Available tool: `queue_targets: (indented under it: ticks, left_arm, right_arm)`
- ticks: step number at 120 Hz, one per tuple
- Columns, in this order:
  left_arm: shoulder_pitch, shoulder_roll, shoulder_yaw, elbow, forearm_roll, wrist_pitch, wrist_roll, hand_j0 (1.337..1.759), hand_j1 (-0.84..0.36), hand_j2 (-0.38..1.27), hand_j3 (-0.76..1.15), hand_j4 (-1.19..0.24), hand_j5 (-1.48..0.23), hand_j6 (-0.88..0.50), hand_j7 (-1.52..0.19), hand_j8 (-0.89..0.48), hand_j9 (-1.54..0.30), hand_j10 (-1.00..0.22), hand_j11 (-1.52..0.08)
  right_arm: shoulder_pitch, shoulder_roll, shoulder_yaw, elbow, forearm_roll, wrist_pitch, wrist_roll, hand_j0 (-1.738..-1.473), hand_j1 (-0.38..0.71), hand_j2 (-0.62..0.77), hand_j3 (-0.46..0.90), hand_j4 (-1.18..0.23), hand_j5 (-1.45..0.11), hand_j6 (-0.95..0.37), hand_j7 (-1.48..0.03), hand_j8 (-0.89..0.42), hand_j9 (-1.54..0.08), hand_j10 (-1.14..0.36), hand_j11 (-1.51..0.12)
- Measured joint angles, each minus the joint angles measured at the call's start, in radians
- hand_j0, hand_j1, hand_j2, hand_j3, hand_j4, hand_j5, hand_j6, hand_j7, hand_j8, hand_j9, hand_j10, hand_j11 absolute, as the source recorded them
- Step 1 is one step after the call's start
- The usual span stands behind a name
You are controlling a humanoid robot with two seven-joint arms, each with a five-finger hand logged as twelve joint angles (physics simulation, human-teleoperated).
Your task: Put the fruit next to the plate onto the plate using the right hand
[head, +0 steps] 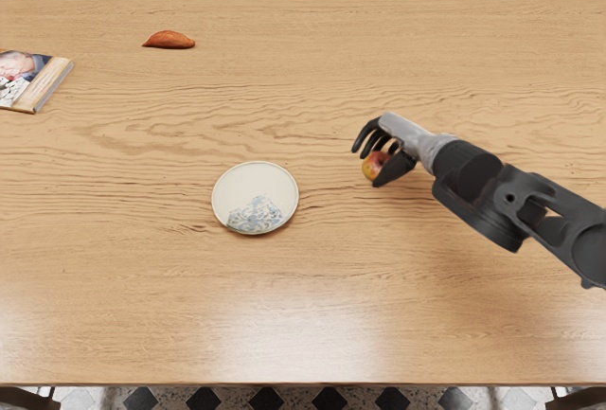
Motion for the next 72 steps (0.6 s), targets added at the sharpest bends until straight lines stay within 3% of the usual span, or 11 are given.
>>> queue_targets:
  ticks: [72]
  left_arm:
    - [0.000, 0.000, 0.000, 0.000, 0.000, 0.000, 0.000, 1.658, 0.34, 0.00, 0.00, -0.01, -0.02, -0.01, -0.02, -0.01, -0.02, -0.01, -0.02]
  right_arm:
    - [0.022, 0.137, 0.000, 0.005, 0.000, -0.003, 0.000, -1.657, 0.28, 0.23, 0.00, -0.62, -0.84, -0.62, -0.82, -0.40, -0.82, -0.50, -0.82]
